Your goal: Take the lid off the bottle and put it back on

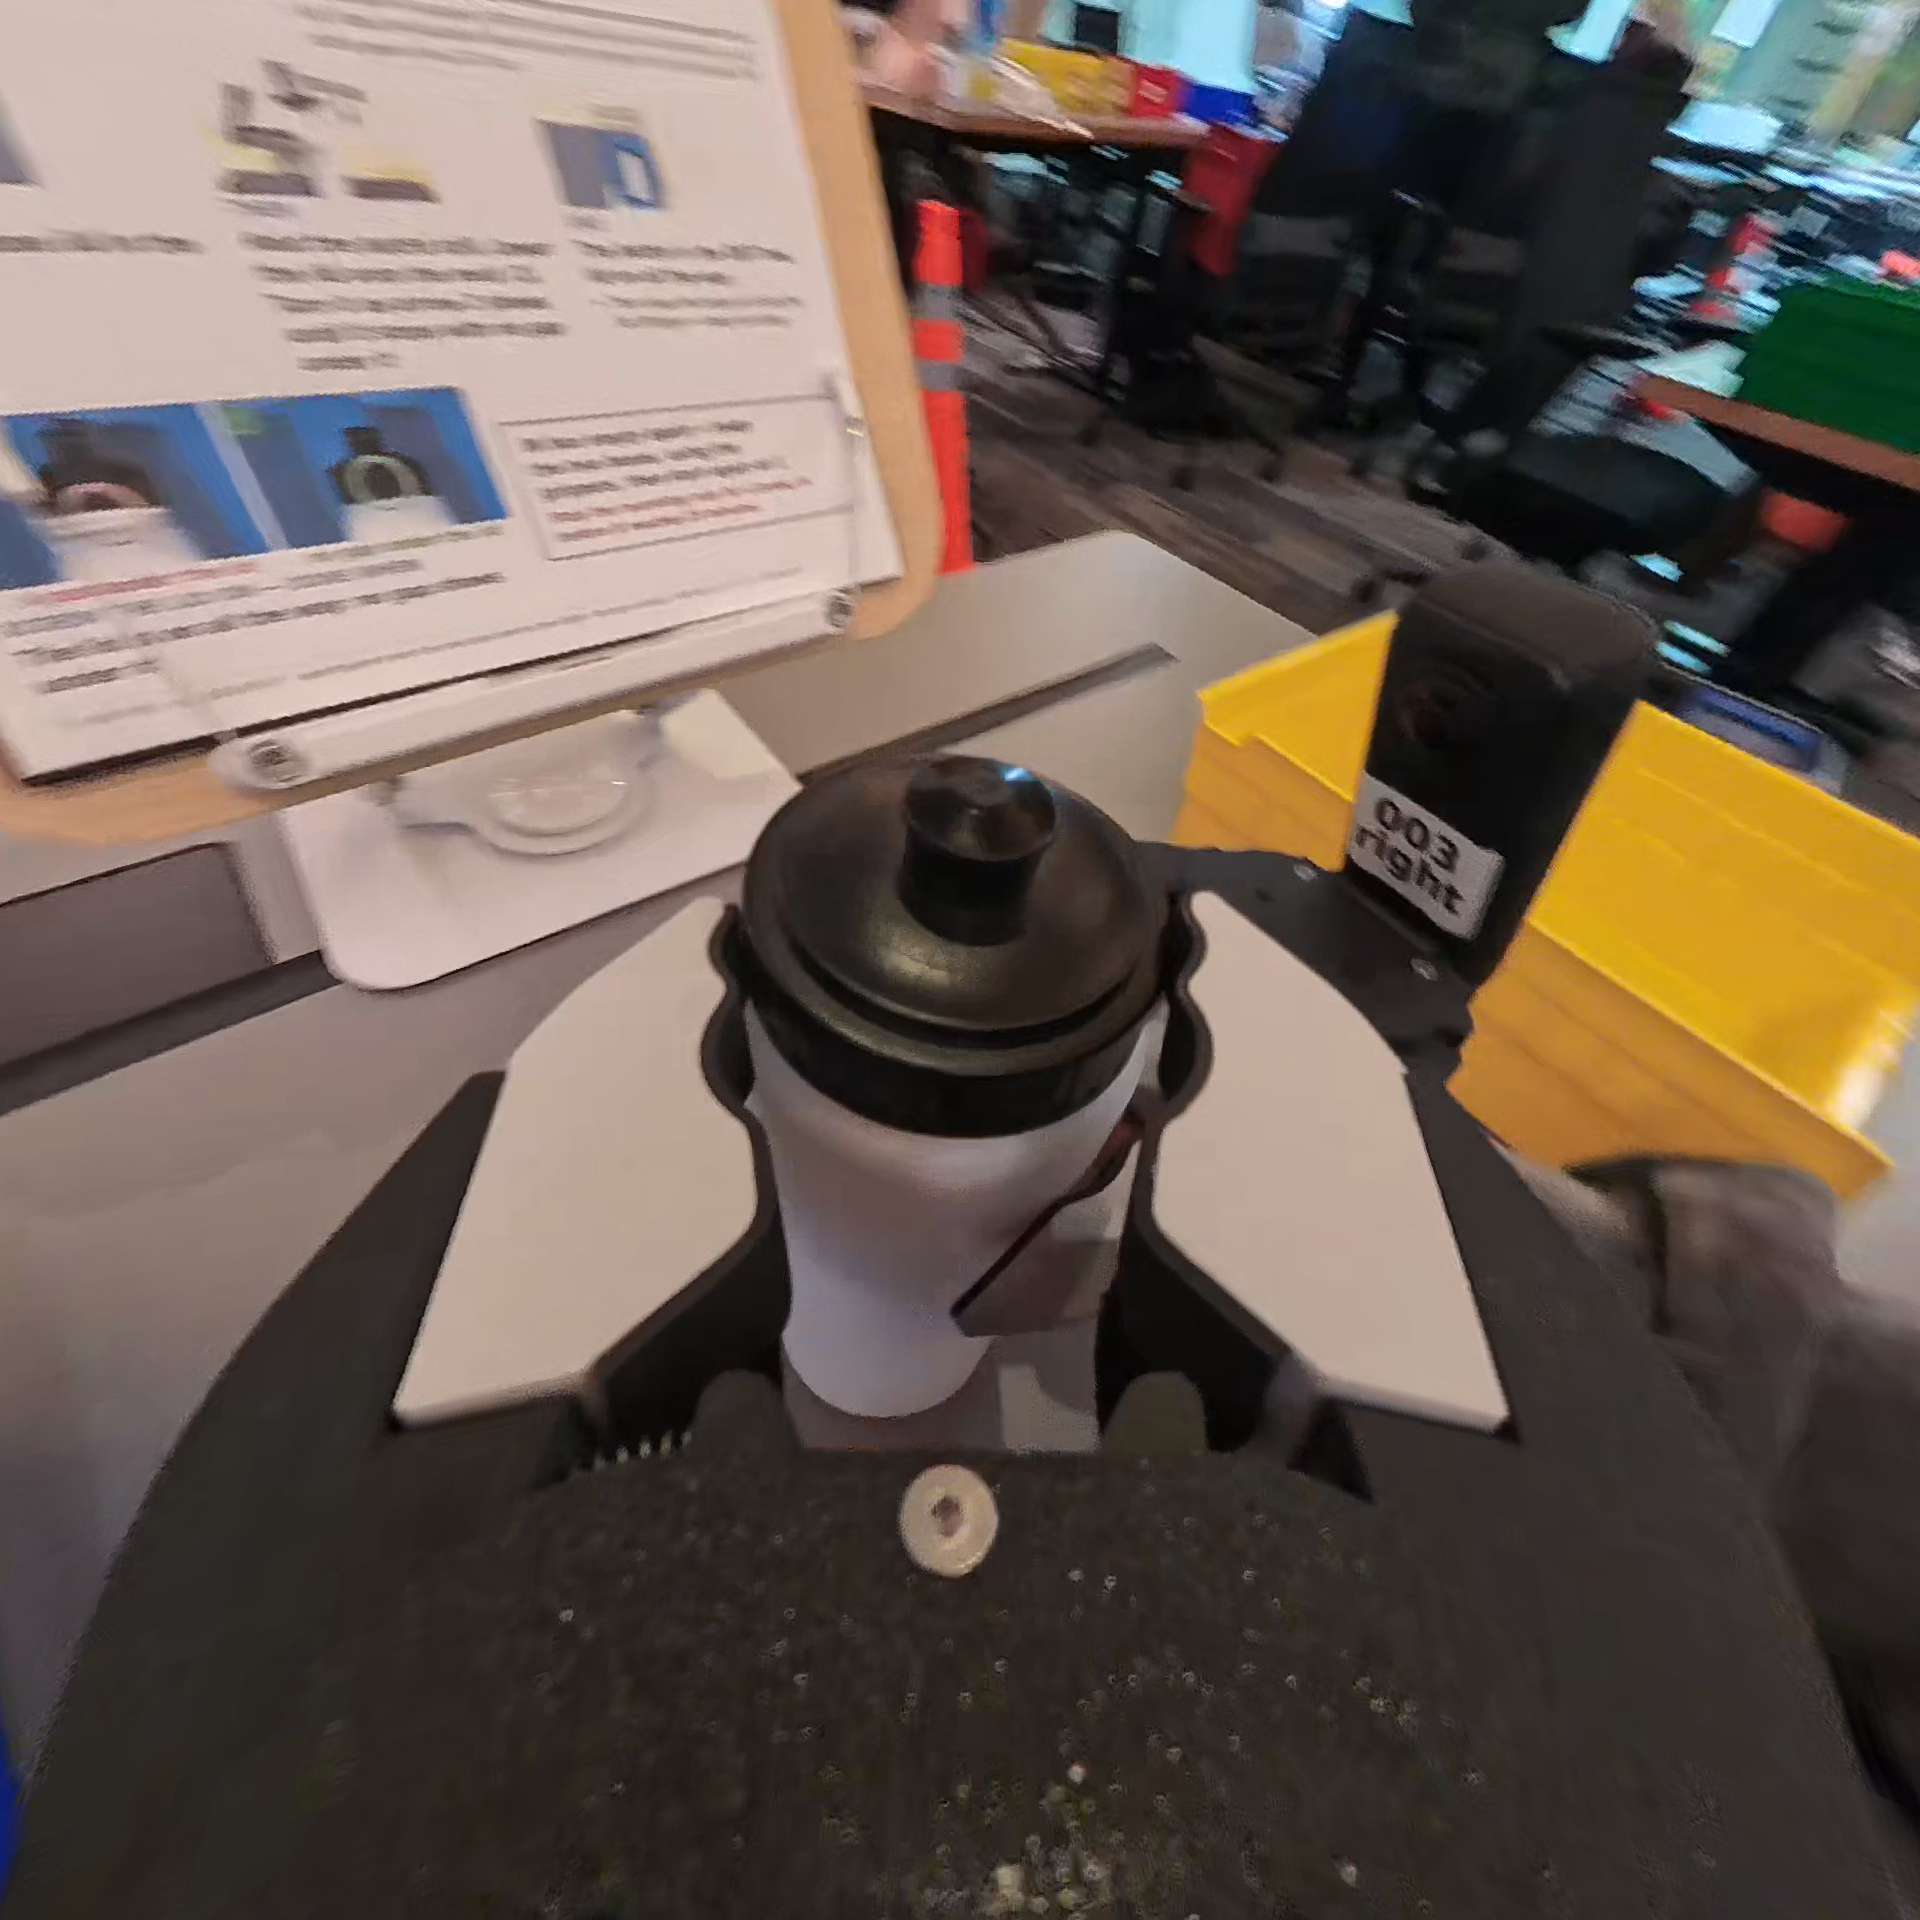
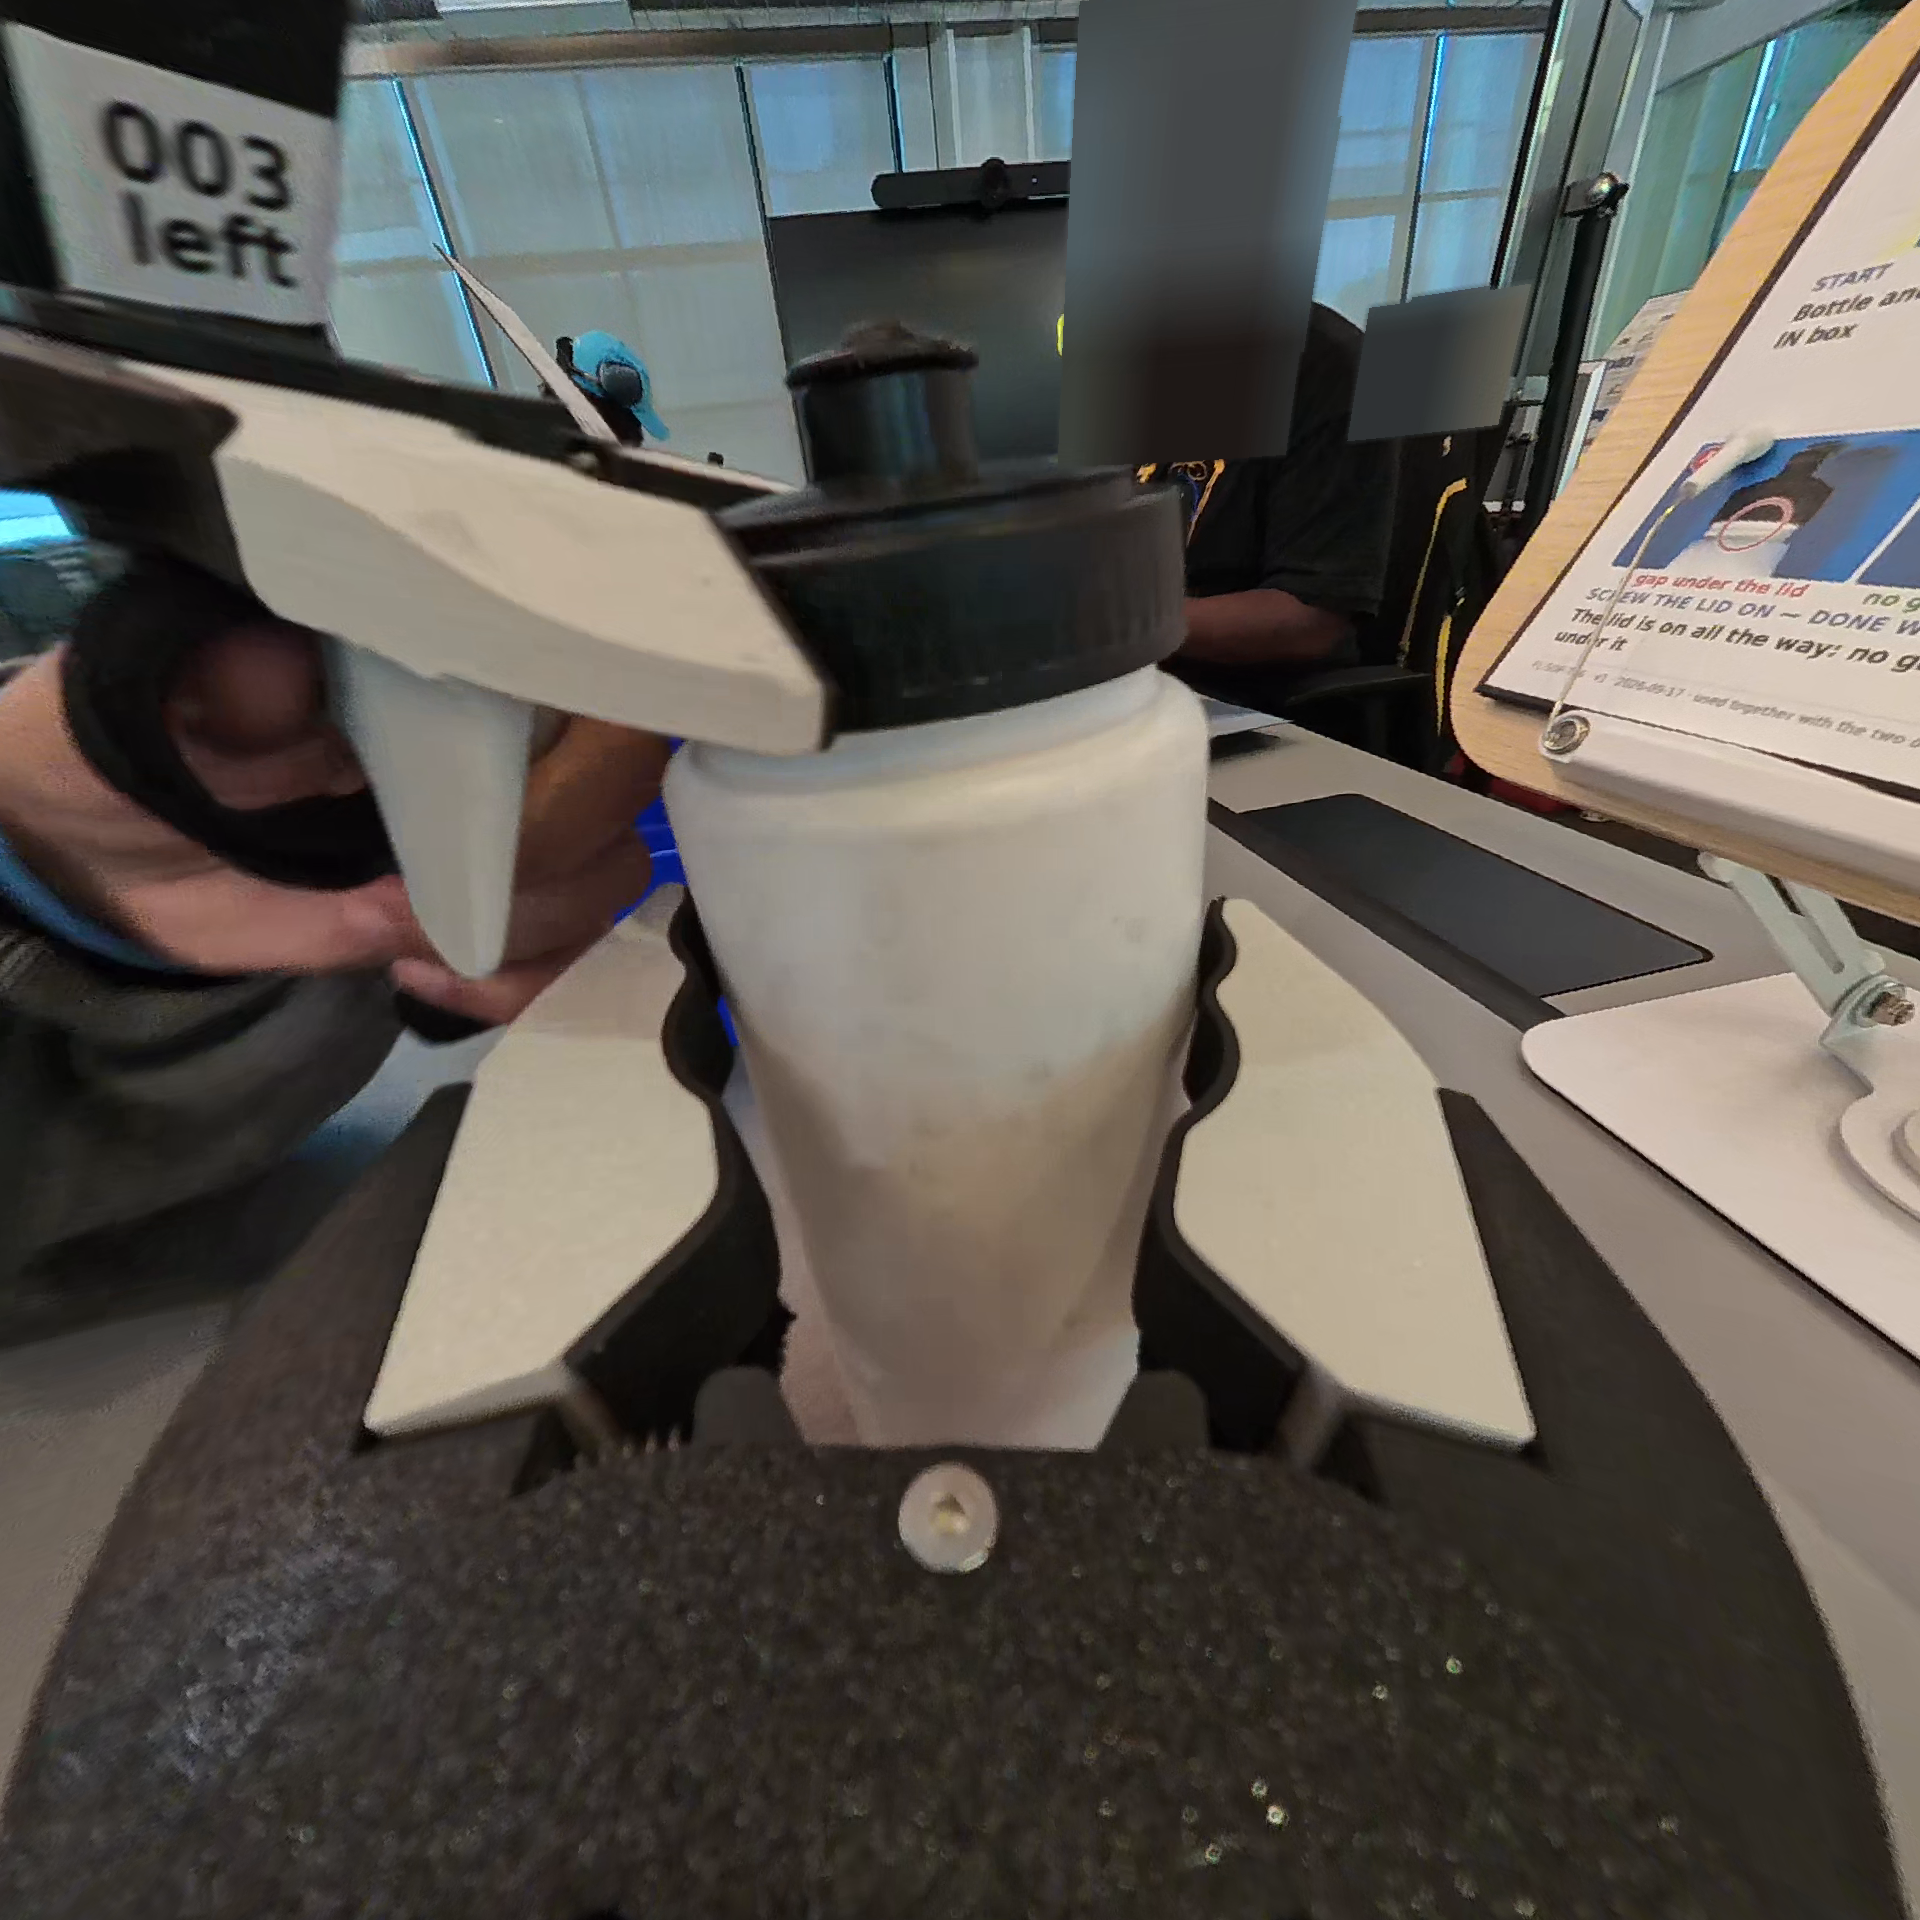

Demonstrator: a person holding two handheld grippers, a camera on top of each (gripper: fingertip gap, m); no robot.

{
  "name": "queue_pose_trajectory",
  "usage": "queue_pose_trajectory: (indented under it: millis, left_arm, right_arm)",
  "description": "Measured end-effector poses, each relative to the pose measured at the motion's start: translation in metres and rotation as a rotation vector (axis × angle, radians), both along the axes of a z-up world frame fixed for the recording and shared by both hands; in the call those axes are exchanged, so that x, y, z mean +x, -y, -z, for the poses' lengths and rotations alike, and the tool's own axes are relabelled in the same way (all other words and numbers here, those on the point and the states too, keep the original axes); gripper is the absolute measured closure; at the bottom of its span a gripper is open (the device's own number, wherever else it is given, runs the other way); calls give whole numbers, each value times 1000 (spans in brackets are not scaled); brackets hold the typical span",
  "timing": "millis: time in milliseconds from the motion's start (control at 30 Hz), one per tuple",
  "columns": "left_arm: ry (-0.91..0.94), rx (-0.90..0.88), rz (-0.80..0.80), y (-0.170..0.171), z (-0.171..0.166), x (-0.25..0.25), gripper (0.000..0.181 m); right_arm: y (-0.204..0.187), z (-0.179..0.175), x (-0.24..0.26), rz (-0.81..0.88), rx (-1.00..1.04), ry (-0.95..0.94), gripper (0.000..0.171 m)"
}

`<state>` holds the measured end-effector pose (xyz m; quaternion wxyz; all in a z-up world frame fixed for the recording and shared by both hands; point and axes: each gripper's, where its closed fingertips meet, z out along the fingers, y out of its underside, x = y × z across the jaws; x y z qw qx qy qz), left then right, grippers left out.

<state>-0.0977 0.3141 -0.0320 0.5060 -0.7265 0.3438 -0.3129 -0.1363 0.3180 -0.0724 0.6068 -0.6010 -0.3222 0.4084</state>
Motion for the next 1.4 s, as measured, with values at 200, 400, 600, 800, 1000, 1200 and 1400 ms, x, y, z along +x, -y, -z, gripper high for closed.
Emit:
queue_pose_trajectory:
  millis: [200,400,600,800,1000,1200,1400]
  left_arm:
    - [-218,-50,529,9,5,-8,105]
    - [-415,3,1035,8,7,-21,109]
    - [-432,110,1394,0,8,-32,119]
    - [-382,97,1412,-2,7,-31,120]
    - [-219,50,1055,3,-13,-32,96]
    - [-83,-54,381,4,-28,-22,85]
    - [-45,38,-82,20,-21,-9,87]
  right_arm:
    - [1,0,-5,-23,-5,-5,84]
    - [-1,0,-6,-48,-12,-17,84]
    - [1,0,-8,-56,-6,-9,84]
    - [-1,-1,-5,-57,-14,-35,84]
    - [-1,0,-9,-45,-3,-27,84]
    - [-4,-1,-9,9,3,-33,84]
    - [-2,0,-7,66,7,-13,84]
